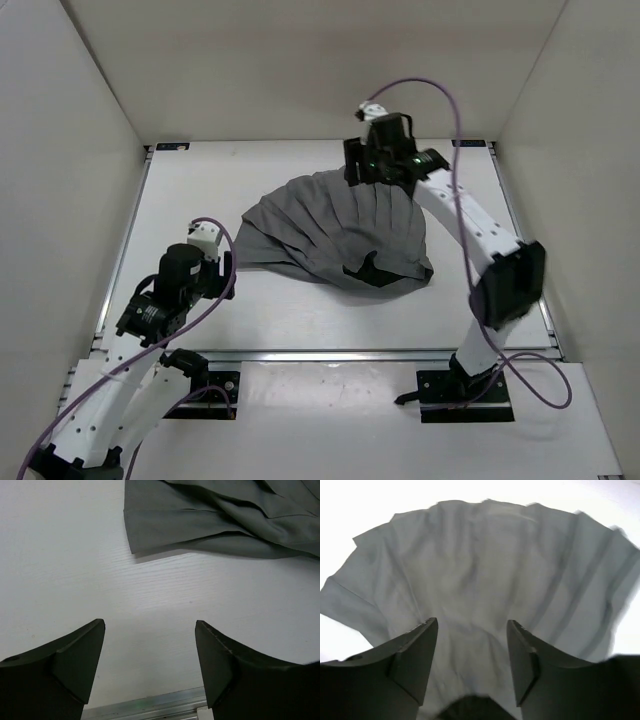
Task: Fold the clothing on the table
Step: Flatten the skirt out
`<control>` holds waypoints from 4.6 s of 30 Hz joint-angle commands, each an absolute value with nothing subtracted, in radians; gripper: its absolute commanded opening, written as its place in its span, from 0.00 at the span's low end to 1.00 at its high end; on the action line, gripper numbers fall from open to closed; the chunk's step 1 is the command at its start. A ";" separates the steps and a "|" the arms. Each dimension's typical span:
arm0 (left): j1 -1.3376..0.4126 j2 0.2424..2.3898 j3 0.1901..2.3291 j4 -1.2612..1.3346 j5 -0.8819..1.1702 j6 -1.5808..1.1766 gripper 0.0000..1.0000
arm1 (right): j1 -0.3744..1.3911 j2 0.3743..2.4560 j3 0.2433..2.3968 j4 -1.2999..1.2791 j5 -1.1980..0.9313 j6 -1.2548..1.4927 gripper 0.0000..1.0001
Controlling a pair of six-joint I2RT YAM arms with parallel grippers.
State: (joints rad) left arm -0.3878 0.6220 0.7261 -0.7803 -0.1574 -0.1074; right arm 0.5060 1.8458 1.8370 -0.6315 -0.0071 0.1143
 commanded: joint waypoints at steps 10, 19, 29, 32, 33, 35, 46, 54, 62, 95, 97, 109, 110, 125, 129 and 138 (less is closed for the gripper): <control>-0.305 0.598 0.825 -0.732 0.067 -0.169 0.50 | 0.270 1.419 1.214 -0.594 0.094 0.141 0.57; -0.420 0.693 0.651 -0.304 0.356 -0.532 0.66 | 0.279 1.436 1.075 -0.672 0.169 0.094 0.66; -0.452 0.733 0.555 -0.181 0.368 -0.592 0.65 | 0.313 1.568 1.040 -0.677 0.238 0.118 0.59; -0.515 0.807 0.544 -0.153 0.321 -0.589 0.66 | 0.316 1.575 1.035 -0.675 0.235 0.115 0.36; -0.518 0.840 0.546 -0.143 0.311 -0.591 0.67 | 0.314 1.578 1.037 -0.690 0.242 0.118 0.32; -0.531 0.894 0.552 -0.123 0.324 -0.612 0.66 | 0.314 1.579 1.038 -0.709 0.227 0.121 0.10; -0.646 1.219 0.649 0.052 0.272 -0.810 0.74 | 0.336 1.345 0.934 -0.712 -0.019 0.218 0.00; -0.646 1.318 0.617 0.179 0.229 -0.960 0.79 | 0.347 1.315 0.868 -0.689 -0.012 0.212 0.00; -0.630 1.466 0.650 0.262 0.270 -1.071 0.80 | 0.341 1.286 0.850 -0.664 -0.046 0.212 0.00; -0.157 1.079 1.043 -0.213 0.537 -0.779 0.00 | 0.094 0.998 1.074 -0.120 -0.890 0.460 0.00; -0.158 1.188 1.158 -0.213 0.540 -0.746 0.00 | 0.109 1.113 1.177 -0.115 -0.836 0.414 0.00; -0.144 1.404 1.650 -0.332 0.520 -0.604 0.00 | -0.026 1.243 1.518 -0.237 -0.874 0.372 0.00; -0.153 1.387 1.594 -0.283 0.514 -0.610 0.00 | -0.053 1.255 1.441 -0.216 -0.931 0.388 0.00; -0.193 1.208 0.484 -0.011 0.567 -0.712 0.77 | 0.117 1.171 0.618 -0.174 -0.605 0.462 0.27; -0.186 1.040 0.439 -0.075 0.531 -0.715 0.85 | 0.140 1.079 0.583 -0.238 -0.485 0.405 0.36; -0.190 0.878 0.374 -0.216 0.476 -0.724 0.80 | 0.342 1.163 0.672 -0.391 -0.330 0.336 0.37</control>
State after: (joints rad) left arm -0.1864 0.9039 0.4049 -0.1497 0.4862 -0.7177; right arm 0.2649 1.1328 0.6064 -0.3305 -0.4465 0.3798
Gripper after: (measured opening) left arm 0.790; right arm 0.373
